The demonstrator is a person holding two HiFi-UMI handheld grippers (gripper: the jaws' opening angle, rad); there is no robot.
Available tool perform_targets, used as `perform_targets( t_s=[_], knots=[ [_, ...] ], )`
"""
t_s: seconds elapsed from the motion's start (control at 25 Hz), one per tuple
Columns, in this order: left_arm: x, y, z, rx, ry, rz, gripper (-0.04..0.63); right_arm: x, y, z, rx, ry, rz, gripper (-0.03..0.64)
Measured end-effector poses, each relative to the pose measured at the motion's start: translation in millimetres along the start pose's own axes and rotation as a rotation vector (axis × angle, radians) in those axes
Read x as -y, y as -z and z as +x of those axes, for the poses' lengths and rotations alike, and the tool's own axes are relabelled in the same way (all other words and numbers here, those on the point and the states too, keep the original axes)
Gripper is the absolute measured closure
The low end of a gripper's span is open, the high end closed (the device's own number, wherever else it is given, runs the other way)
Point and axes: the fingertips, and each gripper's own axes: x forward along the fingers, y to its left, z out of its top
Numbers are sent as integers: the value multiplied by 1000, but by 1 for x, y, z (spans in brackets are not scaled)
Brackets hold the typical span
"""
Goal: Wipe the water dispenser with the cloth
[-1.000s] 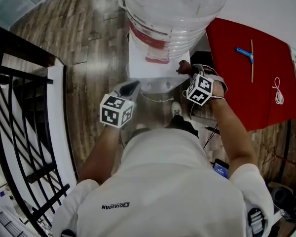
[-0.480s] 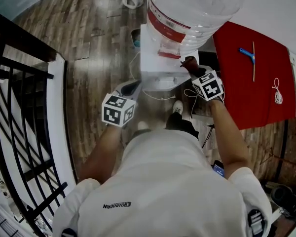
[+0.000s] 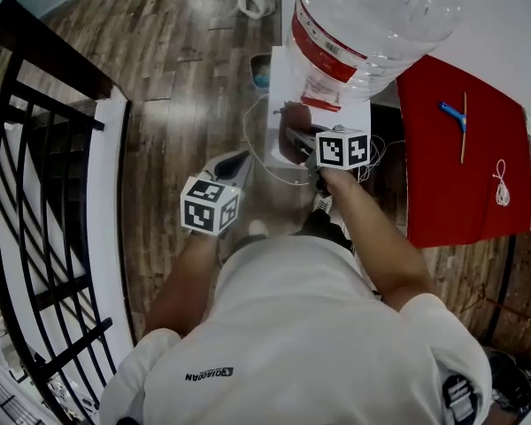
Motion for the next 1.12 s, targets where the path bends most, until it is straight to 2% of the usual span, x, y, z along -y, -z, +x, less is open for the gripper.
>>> perform_targets(
  t_s=[0.2, 0.32, 0.64, 1.12],
  knots=[
    [-3, 4, -13, 10, -24, -18, 606, -21, -10, 28, -9, -57, -26, 561],
    [-6, 7, -18, 11, -44, -28, 606, -20, -11, 32, -17, -59, -52, 561],
    [-1, 8, -17, -3, -32, -5, 606, 22, -2, 2, -1, 23, -25, 561],
    [35, 6, 8, -39, 63, 43, 606, 102, 3, -83, 95, 189, 61, 561]
  ],
)
